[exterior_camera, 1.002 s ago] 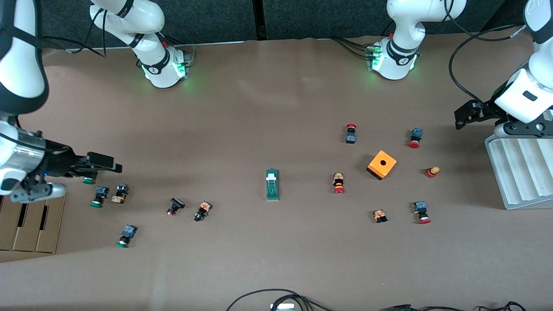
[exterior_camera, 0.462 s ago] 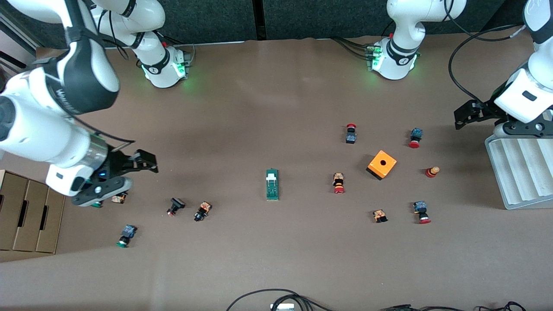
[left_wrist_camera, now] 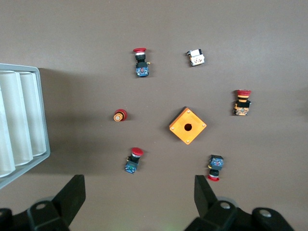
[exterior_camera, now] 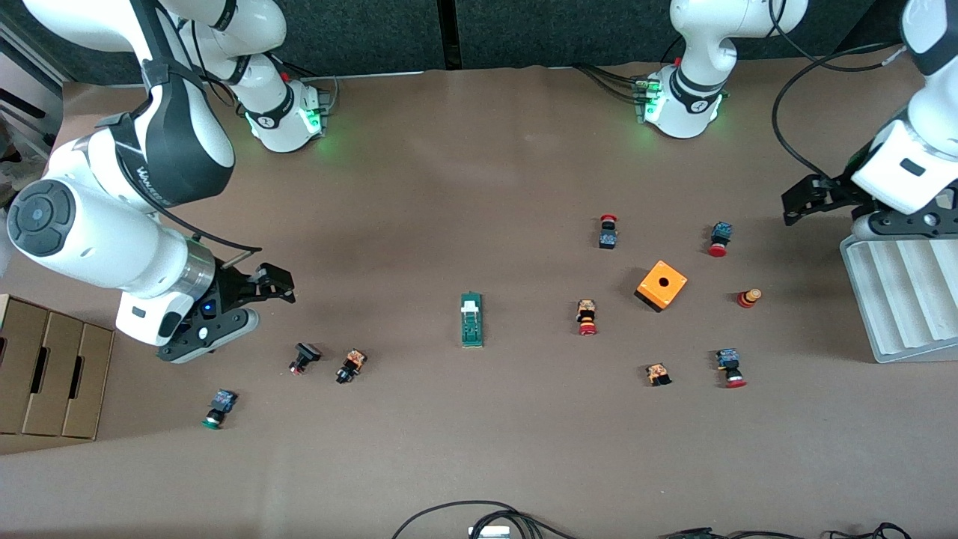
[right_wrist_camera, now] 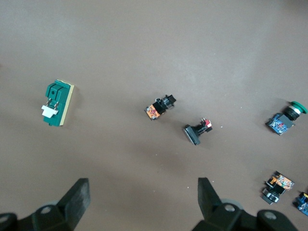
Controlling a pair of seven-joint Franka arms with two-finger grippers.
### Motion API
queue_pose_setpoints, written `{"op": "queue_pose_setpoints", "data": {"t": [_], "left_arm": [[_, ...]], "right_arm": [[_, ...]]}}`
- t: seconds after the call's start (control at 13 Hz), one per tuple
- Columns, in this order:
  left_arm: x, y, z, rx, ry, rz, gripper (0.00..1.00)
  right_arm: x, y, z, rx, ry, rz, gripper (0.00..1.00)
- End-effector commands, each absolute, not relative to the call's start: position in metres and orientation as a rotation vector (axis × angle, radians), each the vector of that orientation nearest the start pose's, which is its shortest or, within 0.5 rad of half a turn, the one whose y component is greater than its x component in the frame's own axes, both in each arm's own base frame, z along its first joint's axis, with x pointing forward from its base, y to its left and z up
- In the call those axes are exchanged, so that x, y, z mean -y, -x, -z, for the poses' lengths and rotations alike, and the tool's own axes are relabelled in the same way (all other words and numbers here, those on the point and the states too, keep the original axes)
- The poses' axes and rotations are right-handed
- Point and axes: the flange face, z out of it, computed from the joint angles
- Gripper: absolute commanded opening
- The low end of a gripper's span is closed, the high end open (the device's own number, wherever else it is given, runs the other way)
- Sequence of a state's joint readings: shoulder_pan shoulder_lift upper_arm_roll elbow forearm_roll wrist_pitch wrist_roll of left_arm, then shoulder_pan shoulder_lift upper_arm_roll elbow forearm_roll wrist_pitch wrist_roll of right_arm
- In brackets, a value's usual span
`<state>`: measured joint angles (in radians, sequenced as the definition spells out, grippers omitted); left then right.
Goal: Close load switch with both arms
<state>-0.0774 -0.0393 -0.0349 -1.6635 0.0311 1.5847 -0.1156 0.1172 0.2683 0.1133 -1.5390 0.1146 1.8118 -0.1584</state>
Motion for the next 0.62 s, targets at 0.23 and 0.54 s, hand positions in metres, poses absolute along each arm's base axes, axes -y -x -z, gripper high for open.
{"op": "queue_pose_setpoints", "data": {"t": [0.23,0.54], "left_arm": [[0.129,-0.532,-0.612,0.124,3.098,0.003,1.00],[0.192,-0.523,-0.606,0.205,3.101,0.049,1.00]], "right_arm": [[-0.128,-0.635,-0.504,0.498,2.974,0.036,1.00],[-0.066,-0.647,-0.494,0.367,2.997,0.020,1.00]]}}
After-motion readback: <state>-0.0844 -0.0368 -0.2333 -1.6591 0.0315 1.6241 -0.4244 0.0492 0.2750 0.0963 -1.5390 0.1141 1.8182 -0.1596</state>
